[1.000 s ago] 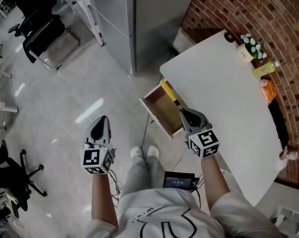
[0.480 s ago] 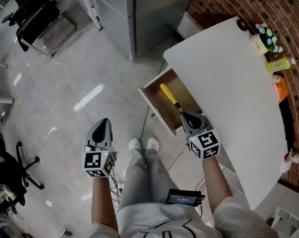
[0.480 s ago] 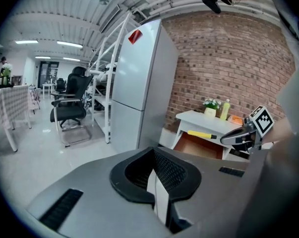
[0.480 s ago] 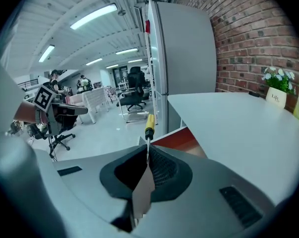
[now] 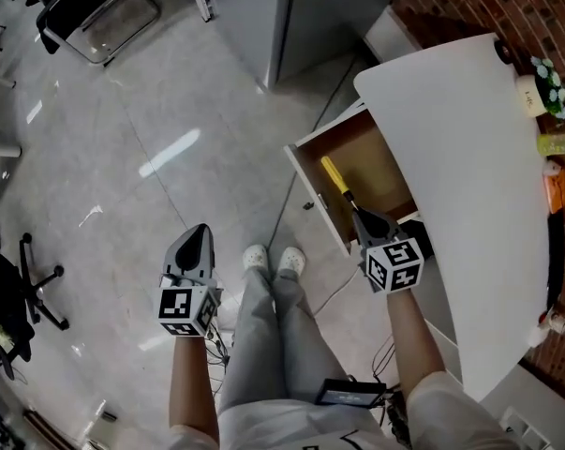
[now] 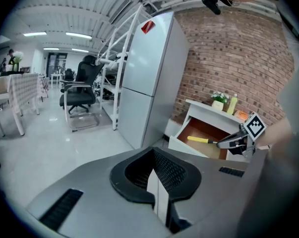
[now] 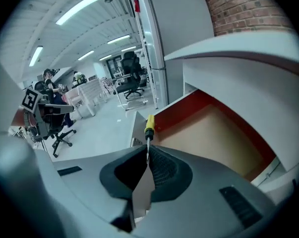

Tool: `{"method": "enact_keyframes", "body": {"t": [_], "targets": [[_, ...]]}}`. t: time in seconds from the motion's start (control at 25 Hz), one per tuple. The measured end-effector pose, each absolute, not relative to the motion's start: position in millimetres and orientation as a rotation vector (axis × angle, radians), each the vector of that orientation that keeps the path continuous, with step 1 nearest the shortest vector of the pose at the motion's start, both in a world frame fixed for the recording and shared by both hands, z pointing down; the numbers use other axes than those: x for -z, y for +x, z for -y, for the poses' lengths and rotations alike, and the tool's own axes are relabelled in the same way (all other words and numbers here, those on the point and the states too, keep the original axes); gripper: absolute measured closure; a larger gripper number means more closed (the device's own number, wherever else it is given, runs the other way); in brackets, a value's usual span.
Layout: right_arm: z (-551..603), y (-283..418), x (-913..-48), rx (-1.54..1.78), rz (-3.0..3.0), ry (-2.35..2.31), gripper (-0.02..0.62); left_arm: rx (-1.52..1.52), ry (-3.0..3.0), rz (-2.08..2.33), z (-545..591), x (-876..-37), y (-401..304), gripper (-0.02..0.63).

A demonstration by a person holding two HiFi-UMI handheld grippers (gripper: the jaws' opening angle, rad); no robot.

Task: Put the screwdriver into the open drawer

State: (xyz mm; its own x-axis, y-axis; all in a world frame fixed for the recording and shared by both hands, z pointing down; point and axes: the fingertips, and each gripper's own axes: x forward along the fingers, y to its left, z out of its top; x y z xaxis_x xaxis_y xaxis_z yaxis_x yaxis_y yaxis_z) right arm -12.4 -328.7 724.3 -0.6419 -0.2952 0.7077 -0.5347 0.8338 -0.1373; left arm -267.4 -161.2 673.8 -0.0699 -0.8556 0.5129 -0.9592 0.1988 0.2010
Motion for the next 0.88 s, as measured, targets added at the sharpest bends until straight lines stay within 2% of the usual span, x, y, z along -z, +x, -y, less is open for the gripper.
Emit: {"method": "enact_keyframes", "body": {"t": [0.44, 0.88], "targets": [[333, -6, -798, -0.451, 2.062, 0.589, 0.571, -0.252, 1.670, 1.937, 162, -710, -278, 0.597], [326, -9, -816, -0.477, 1.941, 0.573, 0.569, -0.230, 1.657, 1.932, 167, -716, -279, 0.597]]}}
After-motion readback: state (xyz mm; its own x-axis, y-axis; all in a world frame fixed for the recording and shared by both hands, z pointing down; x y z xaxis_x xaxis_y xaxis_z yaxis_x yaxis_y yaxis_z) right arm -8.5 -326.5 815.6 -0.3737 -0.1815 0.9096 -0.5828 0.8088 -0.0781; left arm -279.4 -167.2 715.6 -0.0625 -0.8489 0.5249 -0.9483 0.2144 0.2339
